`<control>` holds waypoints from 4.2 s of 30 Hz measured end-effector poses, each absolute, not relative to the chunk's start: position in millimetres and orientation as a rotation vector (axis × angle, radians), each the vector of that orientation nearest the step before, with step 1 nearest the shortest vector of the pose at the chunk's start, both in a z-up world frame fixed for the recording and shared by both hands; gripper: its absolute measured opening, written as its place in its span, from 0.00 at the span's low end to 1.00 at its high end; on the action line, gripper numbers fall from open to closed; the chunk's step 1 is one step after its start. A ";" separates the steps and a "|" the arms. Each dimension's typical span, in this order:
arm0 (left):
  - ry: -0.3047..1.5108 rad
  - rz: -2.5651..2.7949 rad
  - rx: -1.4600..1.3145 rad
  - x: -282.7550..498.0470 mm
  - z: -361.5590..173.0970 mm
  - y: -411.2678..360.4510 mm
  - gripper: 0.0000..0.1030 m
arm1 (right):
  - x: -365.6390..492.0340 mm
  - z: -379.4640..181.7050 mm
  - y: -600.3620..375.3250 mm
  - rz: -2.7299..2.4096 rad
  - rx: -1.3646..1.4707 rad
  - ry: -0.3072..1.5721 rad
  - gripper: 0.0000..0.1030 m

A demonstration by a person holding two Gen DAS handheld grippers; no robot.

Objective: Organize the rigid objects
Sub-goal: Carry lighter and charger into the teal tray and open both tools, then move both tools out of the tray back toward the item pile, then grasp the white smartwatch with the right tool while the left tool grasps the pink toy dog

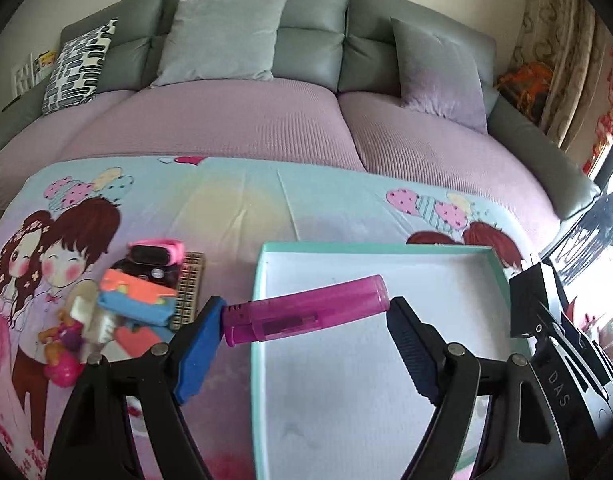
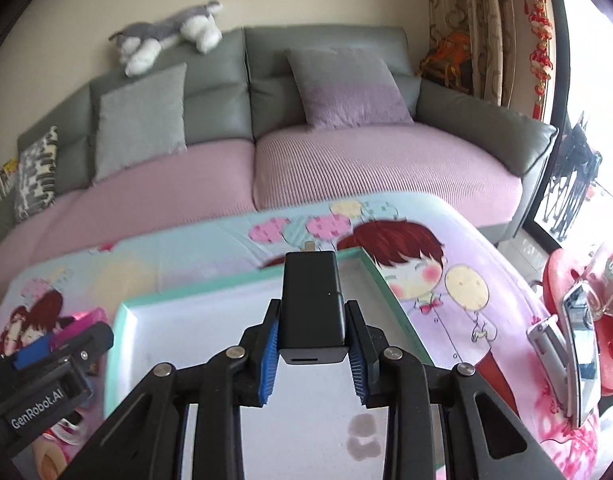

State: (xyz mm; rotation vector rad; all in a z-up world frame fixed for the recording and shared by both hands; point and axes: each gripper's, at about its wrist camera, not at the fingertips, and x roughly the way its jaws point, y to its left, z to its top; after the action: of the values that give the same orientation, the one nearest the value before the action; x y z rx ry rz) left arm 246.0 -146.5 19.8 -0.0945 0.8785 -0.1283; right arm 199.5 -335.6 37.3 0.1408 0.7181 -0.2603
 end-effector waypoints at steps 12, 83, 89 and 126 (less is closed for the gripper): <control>0.974 -0.153 -0.048 258.6 -22.2 -168.4 0.80 | 214.4 -6.7 -348.9 -0.288 0.154 0.860 0.31; 0.717 0.263 -0.128 213.1 47.1 -6.7 1.00 | 215.0 31.0 -275.1 -0.113 0.089 0.706 1.00; 0.703 0.334 -0.239 203.3 45.1 36.8 1.00 | 219.0 27.4 -230.0 -0.009 0.051 0.729 1.00; 1.101 0.282 -0.385 221.2 -48.0 93.2 0.87 | 210.5 -25.4 -87.7 0.419 -0.048 0.913 0.78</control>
State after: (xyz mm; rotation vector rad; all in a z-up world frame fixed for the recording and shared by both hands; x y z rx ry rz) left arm 221.2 93.2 -48.0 -0.3855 1.1005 0.2820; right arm 210.5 -87.7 -25.4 -0.0481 0.9126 0.4186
